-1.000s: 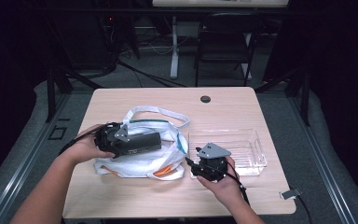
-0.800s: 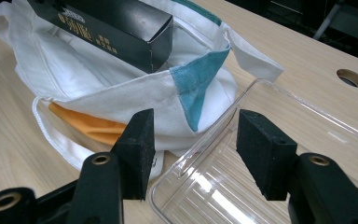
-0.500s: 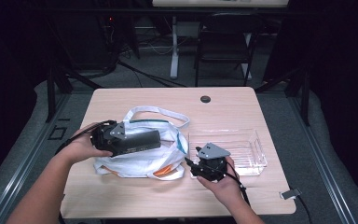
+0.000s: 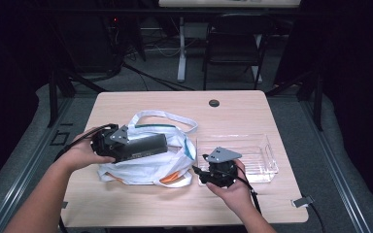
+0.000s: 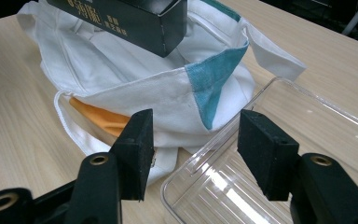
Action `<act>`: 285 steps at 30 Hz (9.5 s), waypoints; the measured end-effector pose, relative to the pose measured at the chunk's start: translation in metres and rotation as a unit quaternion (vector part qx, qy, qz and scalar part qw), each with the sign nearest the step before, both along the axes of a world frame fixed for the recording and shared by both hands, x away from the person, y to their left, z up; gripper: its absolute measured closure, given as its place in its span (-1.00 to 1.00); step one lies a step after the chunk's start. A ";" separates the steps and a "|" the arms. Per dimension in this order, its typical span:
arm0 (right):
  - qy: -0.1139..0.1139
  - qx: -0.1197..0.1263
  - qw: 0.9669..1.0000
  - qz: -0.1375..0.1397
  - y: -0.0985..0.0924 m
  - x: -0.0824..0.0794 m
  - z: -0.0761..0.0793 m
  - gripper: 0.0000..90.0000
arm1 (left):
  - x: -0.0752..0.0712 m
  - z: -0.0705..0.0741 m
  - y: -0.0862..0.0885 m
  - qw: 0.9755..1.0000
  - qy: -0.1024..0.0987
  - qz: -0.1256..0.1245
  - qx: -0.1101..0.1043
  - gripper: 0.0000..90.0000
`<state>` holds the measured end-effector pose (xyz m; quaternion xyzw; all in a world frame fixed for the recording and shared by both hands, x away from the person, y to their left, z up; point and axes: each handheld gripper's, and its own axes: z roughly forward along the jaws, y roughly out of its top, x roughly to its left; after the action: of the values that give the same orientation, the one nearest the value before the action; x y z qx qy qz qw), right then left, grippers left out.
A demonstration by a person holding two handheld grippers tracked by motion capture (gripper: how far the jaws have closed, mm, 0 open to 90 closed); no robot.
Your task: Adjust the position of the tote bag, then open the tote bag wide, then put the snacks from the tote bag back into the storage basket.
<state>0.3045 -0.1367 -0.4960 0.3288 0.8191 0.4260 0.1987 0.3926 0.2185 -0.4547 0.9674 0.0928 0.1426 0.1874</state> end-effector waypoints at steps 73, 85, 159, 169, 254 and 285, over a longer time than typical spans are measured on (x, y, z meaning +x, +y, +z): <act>-0.027 -0.210 0.967 0.142 -0.013 0.051 0.086 -0.05 | 0.001 0.045 -0.072 0.997 -0.018 -0.066 -0.045 -0.03; -0.038 -0.242 0.953 0.178 0.000 0.052 0.097 -0.10 | -0.001 0.043 -0.105 0.995 -0.019 -0.091 -0.046 -0.02; 0.037 -0.356 0.905 0.228 0.011 0.077 0.075 -0.05 | -0.011 0.053 -0.121 0.987 -0.071 -0.112 -0.095 -0.11; 0.045 -0.353 0.909 0.217 -0.002 0.080 0.075 -0.05 | -0.006 0.038 -0.083 0.993 -0.052 -0.056 -0.086 -0.09; 0.109 -0.397 0.893 0.179 -0.072 0.099 0.020 -0.05 | -0.069 -0.036 0.022 0.969 -0.042 0.174 -0.168 -0.02; 0.126 -0.404 0.883 0.201 -0.063 0.120 -0.006 -0.06 | -0.077 -0.039 0.032 0.967 -0.047 0.187 -0.165 -0.02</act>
<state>0.4245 -0.1997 -0.5022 0.0992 0.9869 0.0439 0.1197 0.3154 0.2502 -0.4940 0.8807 0.2857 0.2030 0.3185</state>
